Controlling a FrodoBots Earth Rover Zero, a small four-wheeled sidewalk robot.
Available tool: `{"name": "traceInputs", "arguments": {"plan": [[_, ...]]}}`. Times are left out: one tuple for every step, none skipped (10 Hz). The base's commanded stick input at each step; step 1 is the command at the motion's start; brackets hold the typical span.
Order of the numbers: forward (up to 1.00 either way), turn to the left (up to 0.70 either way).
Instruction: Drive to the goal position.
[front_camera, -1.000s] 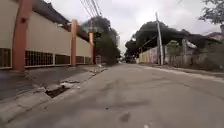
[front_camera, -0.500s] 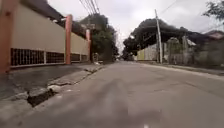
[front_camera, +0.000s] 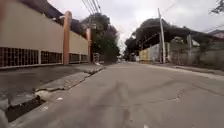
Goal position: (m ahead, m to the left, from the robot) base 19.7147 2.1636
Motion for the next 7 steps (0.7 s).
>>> {"name": "traceInputs", "arguments": {"plan": [[0.85, 0.00], [0.85, 0.00], [0.85, 0.00], [0.85, 0.00], [0.85, 0.00], [0.85, 0.08], [0.85, 0.05]]}}
